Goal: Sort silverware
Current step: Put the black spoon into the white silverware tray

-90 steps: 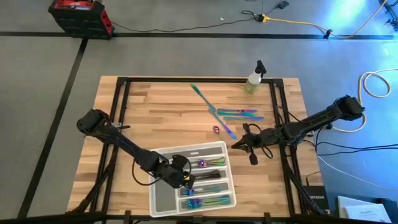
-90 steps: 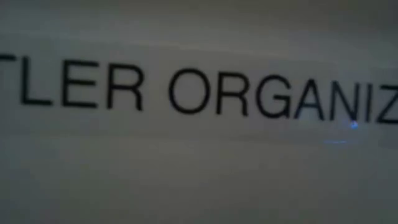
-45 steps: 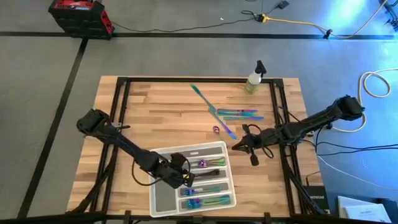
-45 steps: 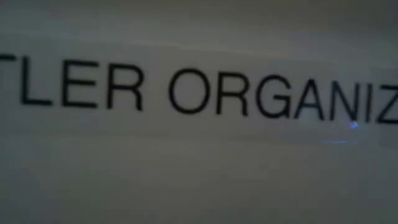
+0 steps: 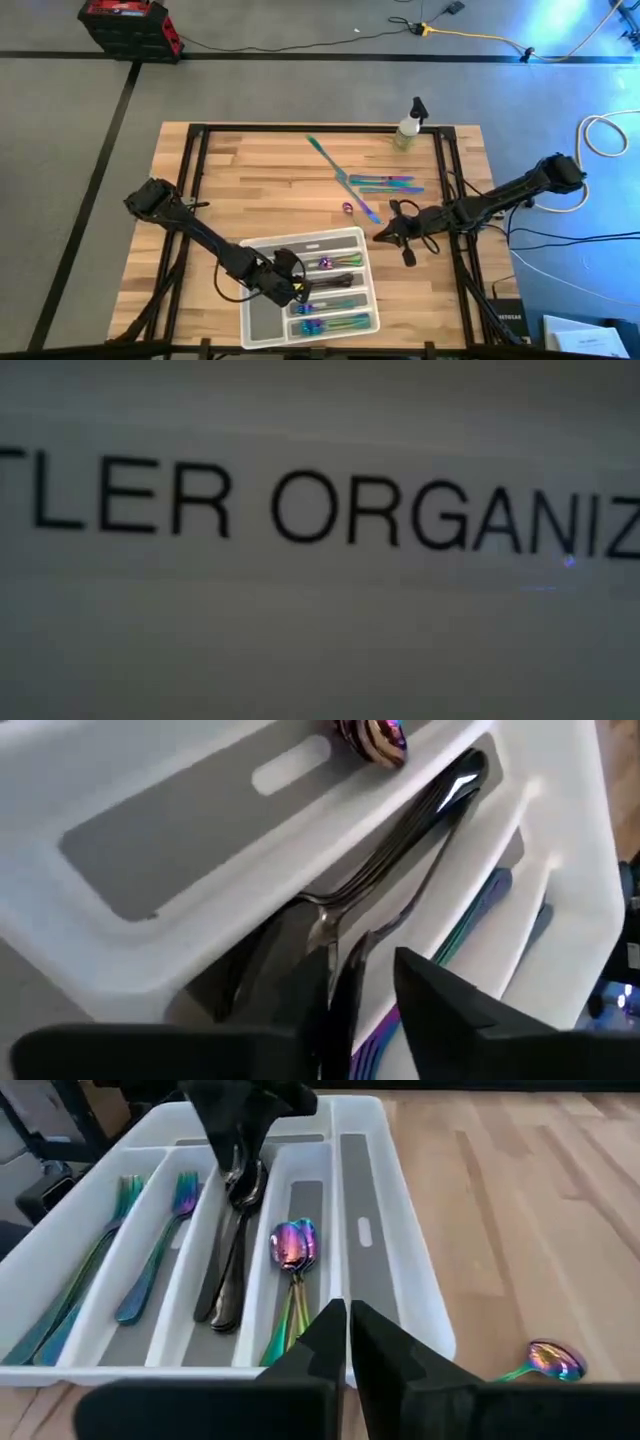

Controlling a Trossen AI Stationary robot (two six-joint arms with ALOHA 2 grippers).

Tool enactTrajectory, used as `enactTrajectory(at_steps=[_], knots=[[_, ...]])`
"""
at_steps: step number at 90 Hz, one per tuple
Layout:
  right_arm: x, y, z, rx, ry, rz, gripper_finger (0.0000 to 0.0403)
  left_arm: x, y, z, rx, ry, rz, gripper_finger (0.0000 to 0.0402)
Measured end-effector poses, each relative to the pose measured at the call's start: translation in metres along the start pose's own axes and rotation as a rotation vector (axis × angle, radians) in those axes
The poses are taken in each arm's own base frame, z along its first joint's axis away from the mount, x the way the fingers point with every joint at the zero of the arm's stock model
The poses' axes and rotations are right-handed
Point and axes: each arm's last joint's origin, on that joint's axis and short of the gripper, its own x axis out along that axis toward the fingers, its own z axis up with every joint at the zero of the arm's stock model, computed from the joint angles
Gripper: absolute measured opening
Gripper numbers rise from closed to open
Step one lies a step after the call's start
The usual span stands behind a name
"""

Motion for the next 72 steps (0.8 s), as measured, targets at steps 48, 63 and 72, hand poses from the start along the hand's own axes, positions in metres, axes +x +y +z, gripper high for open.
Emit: enactTrajectory(at_steps=[48,63,72], knots=[[-0.001,0.004,0.010,-0.073,-0.094,0.092,0.0003,0.000,0.002,-0.001,0.356,0.038,0.015,0.0191],[-0.001,0.004,0.010,-0.074,-0.097,0.093,0.0003,0.000,0.002,0.000,0.406,0.025,0.015,0.0208],[-0.001,0.006,0.009,-0.105,-0.086,0.132,0.0003,-0.002,0.001,0.000,0.459,0.047,0.006,0.0211]])
